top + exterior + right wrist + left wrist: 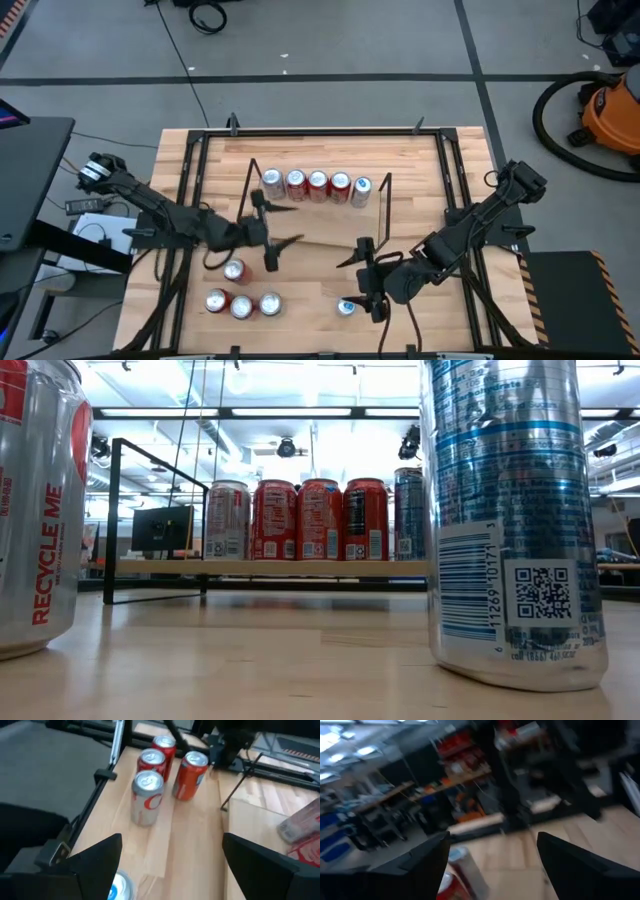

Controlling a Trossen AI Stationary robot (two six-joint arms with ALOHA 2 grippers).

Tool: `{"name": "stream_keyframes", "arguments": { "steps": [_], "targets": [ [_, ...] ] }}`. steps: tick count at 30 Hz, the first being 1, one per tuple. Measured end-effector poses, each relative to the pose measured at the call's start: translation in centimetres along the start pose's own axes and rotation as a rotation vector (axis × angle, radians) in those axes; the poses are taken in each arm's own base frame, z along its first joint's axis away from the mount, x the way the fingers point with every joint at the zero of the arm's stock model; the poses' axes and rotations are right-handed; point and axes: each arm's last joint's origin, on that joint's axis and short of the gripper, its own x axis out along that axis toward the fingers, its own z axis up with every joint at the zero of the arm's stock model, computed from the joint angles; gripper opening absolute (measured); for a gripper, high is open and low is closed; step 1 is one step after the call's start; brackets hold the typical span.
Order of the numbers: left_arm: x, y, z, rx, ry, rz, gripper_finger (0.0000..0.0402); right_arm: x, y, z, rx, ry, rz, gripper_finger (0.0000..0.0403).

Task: Place canned beverage on shelf
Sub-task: Put the blue soda can aligned with the other blue soda can on the shelf

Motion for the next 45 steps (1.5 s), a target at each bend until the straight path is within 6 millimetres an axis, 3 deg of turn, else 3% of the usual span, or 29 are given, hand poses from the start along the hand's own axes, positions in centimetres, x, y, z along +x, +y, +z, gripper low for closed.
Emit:
{"name": "stream_keyframes", "arguments": {
  "steps": [8, 12, 17, 22, 33, 45],
  "targets": [
    [-0.6, 2.9, 0.2, -0.102, -0.085, 0.105, 0.0308, 2.5, 0.6, -0.9, 0.051, 0.101, 0.006, 0.0393],
    [-0.8, 2.9, -0.2, -0.121, -0.027, 0.103, 0.0308, 3.5, 0.8, -0.1, 0.066, 0.190, -0.020, 0.0395],
    [-1.9, 3.1, 0.2, -0.124, 0.001, 0.156, 0.0308, 5.2, 2.0, 0.7, 0.089, 0.254, 0.070, 0.0394],
    [-3.2, 3.2, 1.0, -0.145, -0.023, 0.143, 0.0308, 6.5, 3.3, 0.0, 0.054, 0.348, 0.126, 0.0394],
    [-3.2, 3.4, 0.9, -0.220, -0.021, 0.147, 0.0308, 6.2, 4.4, -0.3, 0.035, 0.359, 0.107, 0.0394],
    [-3.2, 3.2, 0.7, -0.247, -0.001, 0.137, 0.0308, 7.2, 4.6, -3.2, 0.021, 0.416, 0.094, 0.0394]
  ]
}}
